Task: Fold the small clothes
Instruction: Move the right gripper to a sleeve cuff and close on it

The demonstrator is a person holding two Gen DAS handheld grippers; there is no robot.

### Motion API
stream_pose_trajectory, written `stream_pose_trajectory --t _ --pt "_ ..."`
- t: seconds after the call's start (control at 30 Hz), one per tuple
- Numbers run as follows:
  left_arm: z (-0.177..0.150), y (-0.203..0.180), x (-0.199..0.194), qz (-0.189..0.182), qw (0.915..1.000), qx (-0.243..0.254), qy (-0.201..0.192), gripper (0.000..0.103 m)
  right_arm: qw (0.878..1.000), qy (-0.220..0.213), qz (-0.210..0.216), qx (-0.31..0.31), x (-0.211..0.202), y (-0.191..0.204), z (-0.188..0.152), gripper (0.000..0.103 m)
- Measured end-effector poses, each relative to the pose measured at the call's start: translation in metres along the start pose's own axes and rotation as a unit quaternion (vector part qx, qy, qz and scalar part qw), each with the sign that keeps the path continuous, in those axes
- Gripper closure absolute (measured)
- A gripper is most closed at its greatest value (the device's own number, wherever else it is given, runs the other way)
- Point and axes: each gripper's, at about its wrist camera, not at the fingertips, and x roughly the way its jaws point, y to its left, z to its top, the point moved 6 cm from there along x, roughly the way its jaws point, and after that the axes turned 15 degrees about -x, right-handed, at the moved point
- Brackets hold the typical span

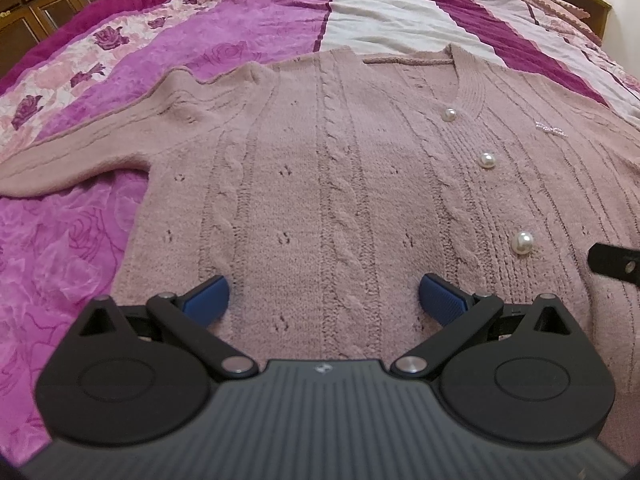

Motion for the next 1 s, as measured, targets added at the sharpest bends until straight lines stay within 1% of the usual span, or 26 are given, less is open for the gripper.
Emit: stream_pose_trajectory --t 0.1,0.2,0.33,0.47,0.57,0.63,0.73,0.87,1.0 --pt "0.000 0.000 -0.004 0.001 1.0000 -0.003 0.004 0.000 0.999 -0.008 0.026 0.034 -0.008 -0.009 0.004 0.000" --pt "0.000 0.000 -0.007 0.000 0.9999 -0.008 0.007 0.000 0.998 -0.018 0.028 0.059 -0.018 -0.022 0.008 0.000" --pt "0.001 -0.002 -0.009 -0.002 0.9997 -0.019 0.012 0.000 0.995 -0.045 0.020 0.085 -0.034 -0.047 0.015 0.000" --pt "0.002 -0.006 -0.010 -0.003 0.9997 -0.020 0.014 0.000 0.990 -0.066 0.005 0.123 -0.042 -0.084 0.021 0.000" --pt "0.001 -0.009 -0.009 -0.002 0.9998 -0.016 0.013 0.000 0.985 -0.072 0.002 0.155 -0.044 -0.111 0.020 0.000" --pt "0.000 -0.010 -0.007 0.000 0.9998 -0.014 0.017 0.000 0.983 -0.074 0.006 0.167 -0.043 -0.126 0.020 0.000" --pt "0.000 -0.009 -0.003 0.002 0.9997 -0.015 0.020 0.000 0.980 -0.077 0.002 0.183 -0.038 -0.147 0.019 0.000" --pt "-0.001 -0.011 -0.001 0.007 0.9997 -0.011 0.020 0.000 0.973 -0.079 -0.014 0.217 -0.029 -0.178 0.016 0.000" --pt "-0.002 -0.013 0.001 0.013 0.9997 -0.004 0.018 0.000 0.968 -0.091 -0.037 0.230 -0.025 -0.204 0.015 0.000"
